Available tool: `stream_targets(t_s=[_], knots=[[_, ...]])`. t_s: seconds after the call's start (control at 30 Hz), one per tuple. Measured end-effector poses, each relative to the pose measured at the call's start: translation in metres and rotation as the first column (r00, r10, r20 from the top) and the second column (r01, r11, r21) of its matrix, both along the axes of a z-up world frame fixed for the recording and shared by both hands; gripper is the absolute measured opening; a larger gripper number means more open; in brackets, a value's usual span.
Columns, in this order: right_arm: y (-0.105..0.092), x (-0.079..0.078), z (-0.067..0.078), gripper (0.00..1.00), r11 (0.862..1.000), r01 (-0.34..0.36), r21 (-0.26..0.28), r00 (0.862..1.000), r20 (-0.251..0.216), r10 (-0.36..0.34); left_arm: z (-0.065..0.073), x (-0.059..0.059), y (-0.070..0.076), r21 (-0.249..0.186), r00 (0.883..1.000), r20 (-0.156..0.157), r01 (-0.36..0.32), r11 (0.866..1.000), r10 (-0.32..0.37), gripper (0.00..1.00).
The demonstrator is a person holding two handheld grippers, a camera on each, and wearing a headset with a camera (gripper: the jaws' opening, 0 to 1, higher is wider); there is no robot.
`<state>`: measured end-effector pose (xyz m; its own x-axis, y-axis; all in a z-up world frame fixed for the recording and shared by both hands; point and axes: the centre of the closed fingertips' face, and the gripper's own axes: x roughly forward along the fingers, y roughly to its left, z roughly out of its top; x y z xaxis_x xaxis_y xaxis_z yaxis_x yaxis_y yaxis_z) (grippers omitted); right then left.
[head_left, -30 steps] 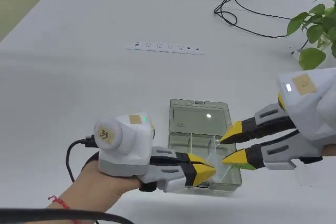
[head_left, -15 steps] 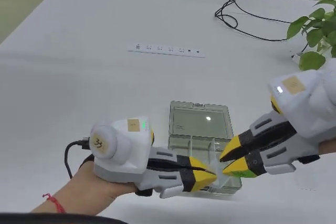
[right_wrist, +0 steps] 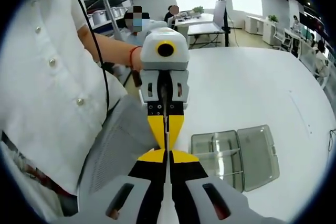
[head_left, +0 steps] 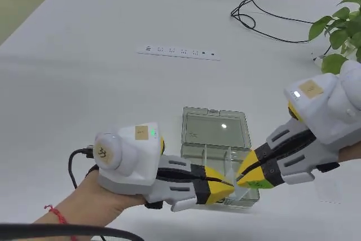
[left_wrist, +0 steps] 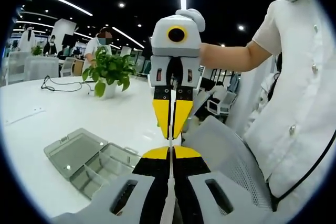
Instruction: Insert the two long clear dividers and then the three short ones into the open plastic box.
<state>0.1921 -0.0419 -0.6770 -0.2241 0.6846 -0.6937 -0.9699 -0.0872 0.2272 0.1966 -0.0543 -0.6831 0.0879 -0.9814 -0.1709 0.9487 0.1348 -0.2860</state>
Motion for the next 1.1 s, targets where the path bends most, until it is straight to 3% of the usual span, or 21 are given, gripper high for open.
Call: stream_targets(t_s=[0.73,0.97,1.03,1.1], knots=[[0.002,0.005,-0.005,0.03,1.0,-0.018,0.004,1.0,0.017,0.018,-0.003,0.002,0.007,0.006,1.0,0.006,-0.025,1.0,0.025,0.0],[0.001,0.007,-0.003,0.03,1.0,-0.008,-0.003,0.999,0.033,0.008,-0.007,0.007,0.015,0.02,0.998,0.003,-0.062,0.998,0.062,0.06],[0.0,0.009,-0.001,0.03,1.0,0.0,-0.001,0.999,0.036,0.0,-0.01,0.01,0.018,0.035,0.997,-0.012,-0.082,0.996,0.083,0.09],[0.0,0.011,0.001,0.03,1.0,0.007,-0.002,0.999,0.046,-0.006,-0.012,0.013,0.022,0.042,0.995,-0.001,-0.098,0.994,0.099,0.14]])
